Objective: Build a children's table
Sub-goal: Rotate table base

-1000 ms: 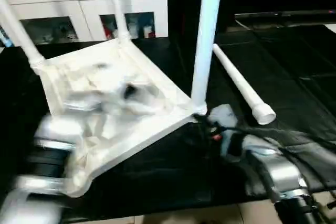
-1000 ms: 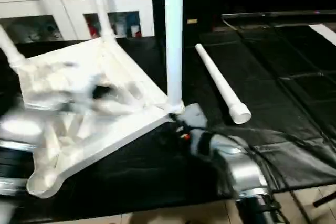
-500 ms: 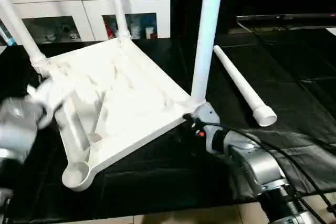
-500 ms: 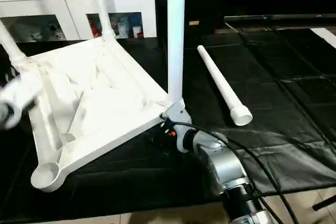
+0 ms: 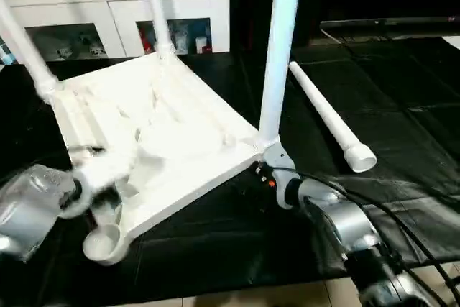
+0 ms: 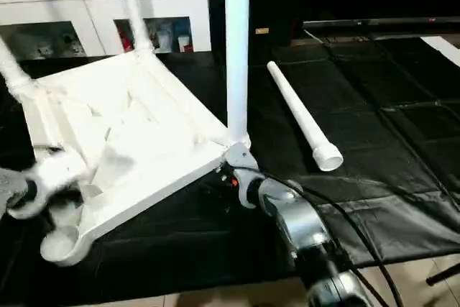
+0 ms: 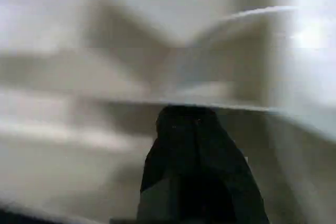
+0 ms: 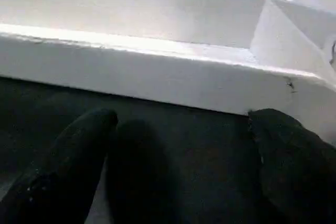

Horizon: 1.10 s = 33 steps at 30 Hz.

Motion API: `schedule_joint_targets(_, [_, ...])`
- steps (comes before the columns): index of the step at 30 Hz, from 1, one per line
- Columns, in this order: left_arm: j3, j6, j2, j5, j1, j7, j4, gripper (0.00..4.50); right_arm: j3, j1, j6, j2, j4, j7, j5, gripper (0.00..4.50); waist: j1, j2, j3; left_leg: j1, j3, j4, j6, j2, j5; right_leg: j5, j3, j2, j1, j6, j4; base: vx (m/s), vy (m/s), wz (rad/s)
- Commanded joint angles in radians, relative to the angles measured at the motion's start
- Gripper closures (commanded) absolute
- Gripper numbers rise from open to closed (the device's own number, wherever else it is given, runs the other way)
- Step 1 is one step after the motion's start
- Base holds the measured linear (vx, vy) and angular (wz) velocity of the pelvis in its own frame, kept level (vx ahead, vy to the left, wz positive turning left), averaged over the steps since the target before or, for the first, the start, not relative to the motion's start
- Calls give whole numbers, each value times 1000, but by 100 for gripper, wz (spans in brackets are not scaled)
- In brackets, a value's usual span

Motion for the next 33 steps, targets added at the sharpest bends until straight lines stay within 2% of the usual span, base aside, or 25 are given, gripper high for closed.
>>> schedule_joint_targets(1, [-60,11,-6,-76,42,-93,-57,449,-16,-34,-27,12,36,-19,-7,0,-4,8,-51,13,-5,-85,-18,15,-338,-360,46,-46,39,-205,-60,0,0,0])
schedule_joint_targets(2, [-58,16,-12,-92,44,-102,-67,449,-18,-42,-31,14,46,-22,-7,0,-4,8,-51,14,-6,-86,-20,14,-347,-380,46,-47,40,-195,-63,0,0,0])
schedule_joint_targets(5, [-55,27,-26,-120,45,-123,-88,449,-23,-59,-40,19,71,-26,-7,0,-6,8,-53,16,-6,-86,-24,14,-342,-370,47,-45,40,-196,-60,0,0,0])
schedule_joint_targets(8, [-57,56,-50,-164,41,-151,-138,449,-26,-90,-60,25,114,-31,-11,0,-6,7,-54,14,-5,-84,-22,13,-329,-352,47,-43,42,-200,-58,0,0,0])
schedule_joint_targets(9, [-64,70,-83,-190,26,-164,-172,449,-29,-123,-84,31,162,-36,-11,0,-10,4,-56,9,-6,-83,-21,12,-312,-343,46,-44,47,-204,-55,0,0,0])
schedule_joint_targets(12, [-74,70,-118,-202,9,-163,-182,449,-31,-139,-98,35,187,-38,-12,0,-12,5,-56,10,-4,-79,-18,10,-298,-341,47,-44,46,-211,-56,0,0,0])
schedule_joint_targets(16, [-99,30,-150,-188,-12,-150,-161,449,-32,-147,-109,37,203,-38,-15,0,-25,0,-60,2,-4,-77,-1,9,-261,-302,45,-42,54,-216,-52,0,0,0])
schedule_joint_targets(19, [-94,-82,-281,-139,-86,-16,-27,449,-35,-157,-126,43,229,-40,-19,0,-25,8,-60,7,-1,-73,2,6,-271,-313,44,-40,51,-216,-58,0,0,0])
schedule_joint_targets(20, [-83,-97,-314,-126,-104,28,9,449,-36,-158,-132,44,235,-41,-20,0,-28,4,-58,6,0,-73,2,6,-286,-325,43,-37,50,-211,-61,0,0,0])
schedule_joint_targets(23, [-67,-126,-357,-105,-133,98,63,449,-40,-160,-140,47,245,-41,-23,0,-25,7,-62,7,-5,-73,0,8,-302,-348,40,-43,54,-199,-62,0,0,0])
schedule_joint_targets(24, [-35,-159,-423,-102,-183,189,150,449,-58,-156,-130,49,244,-54,-18,0,-27,12,-61,4,-5,-73,3,5,-302,-361,37,-40,55,-190,-65,0,0,0])
schedule_joint_targets(25, [-32,-161,-427,-102,-185,194,155,449,-59,-156,-129,49,244,-55,-18,0,-28,8,-62,8,0,-69,5,5,-299,-354,39,-39,49,-193,-71,0,0,0])
schedule_joint_targets(26, [-27,-167,-438,-102,-192,209,168,449,-62,-155,-125,48,242,-59,-16,0,-25,6,-63,8,-2,-68,4,4,-291,-342,39,-38,50,-196,-67,0,0,0])
schedule_joint_targets(27, [-20,-174,-448,-102,-198,222,182,449,-66,-156,-124,47,244,-64,-16,0,-23,11,-64,5,-4,-70,6,6,-284,-330,38,-40,53,-201,-65,0,0,0])
schedule_joint_targets(29, [-18,-186,-456,-99,-206,231,196,449,-73,-159,-128,42,246,-72,-18,0,-24,8,-64,1,-6,-72,9,7,-284,-326,36,-41,57,-202,-63,0,0,0])
schedule_joint_targets(30, [-5,-203,-464,-103,-214,231,200,449,-111,-165,-130,21,227,-70,4,0,-23,14,-64,2,-6,-72,10,8,-289,-323,35,-40,55,-203,-65,0,0,0])
schedule_joint_targets(31, [-5,-203,-464,-103,-214,231,200,449,-111,-165,-130,21,227,-70,4,0,-22,11,-66,5,-4,-70,12,9,-285,-306,37,-40,54,-211,-63,0,0,0])
schedule_joint_targets(33, [17,-212,-464,-115,-217,242,192,449,-150,-177,-153,-1,216,-115,5,0,-20,13,-67,0,-5,-70,17,9,-262,-278,36,-42,58,-221,-59,0,0,0])
